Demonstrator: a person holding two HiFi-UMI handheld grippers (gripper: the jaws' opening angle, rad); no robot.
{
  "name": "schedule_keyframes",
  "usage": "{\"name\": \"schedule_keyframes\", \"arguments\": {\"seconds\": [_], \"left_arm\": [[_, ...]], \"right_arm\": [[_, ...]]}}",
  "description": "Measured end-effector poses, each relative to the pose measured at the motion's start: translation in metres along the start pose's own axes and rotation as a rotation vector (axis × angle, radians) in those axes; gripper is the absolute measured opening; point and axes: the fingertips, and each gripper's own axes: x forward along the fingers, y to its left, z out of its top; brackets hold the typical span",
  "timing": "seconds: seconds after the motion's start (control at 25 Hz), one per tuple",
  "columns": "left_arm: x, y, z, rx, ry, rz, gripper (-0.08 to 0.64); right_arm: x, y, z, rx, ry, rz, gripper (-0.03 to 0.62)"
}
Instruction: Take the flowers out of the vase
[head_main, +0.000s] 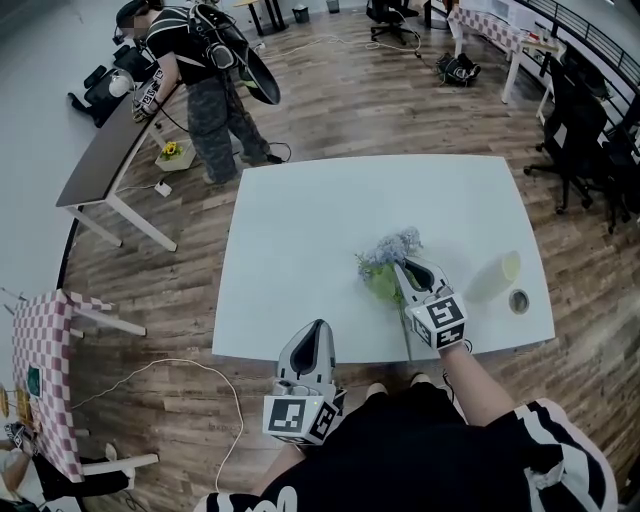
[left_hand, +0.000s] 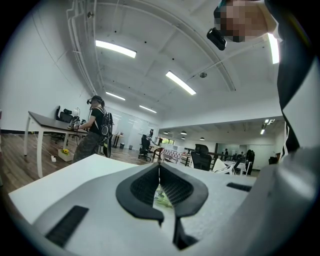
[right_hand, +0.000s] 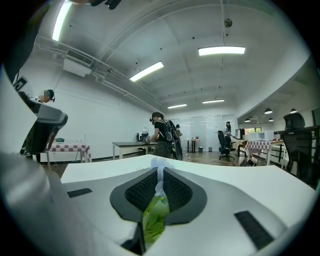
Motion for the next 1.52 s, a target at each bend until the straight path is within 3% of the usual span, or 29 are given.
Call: {"name": "schedule_keyframes", "arguments": {"seconds": [0.36,0.48,0.68,0.84,1.08,1.28,1.36,1.52], "left_arm": [[0.005,-0.003,0.001,-0.011,-0.006,-0.019,0.005],[0.009,-0.004,0.001,-0.011,-0.008,-0.03,0.005],[0.017,-0.015,0.001,-0.01,-0.011,-0.069,0.005],[0.027,-0.028,0.002,-0.009,-0.012,-0.11,0.005],[0.044,-0.051,0.004,0.007,-0.016,-0.192,0.005],[0.055,-0.074,0.003,0.024,-0.012,-0.268,0.005],[0.057,-0.078,0.002,0.025,-0.009,-0.288,0.005],[0.059,-0.086,-0.003,0.023,0.002,-0.315,0.005]], "right_arm": [[-0.007,0.006,0.017,-0.006,-0.056,0.003,0.028],[-0.013,0.006,0.031,-0.005,-0.096,-0.009,0.096],[-0.03,0.007,0.053,-0.018,-0.15,-0.021,0.134],[-0.05,0.021,0.074,0.002,-0.202,0.018,0.164],[-0.077,0.044,0.113,-0.028,-0.295,0.042,0.164],[-0.099,0.037,0.123,-0.023,-0.32,-0.008,0.155],[-0.108,0.033,0.123,-0.013,-0.316,-0.042,0.101],[-0.118,0.033,0.118,-0.013,-0.294,-0.061,0.063]]}}
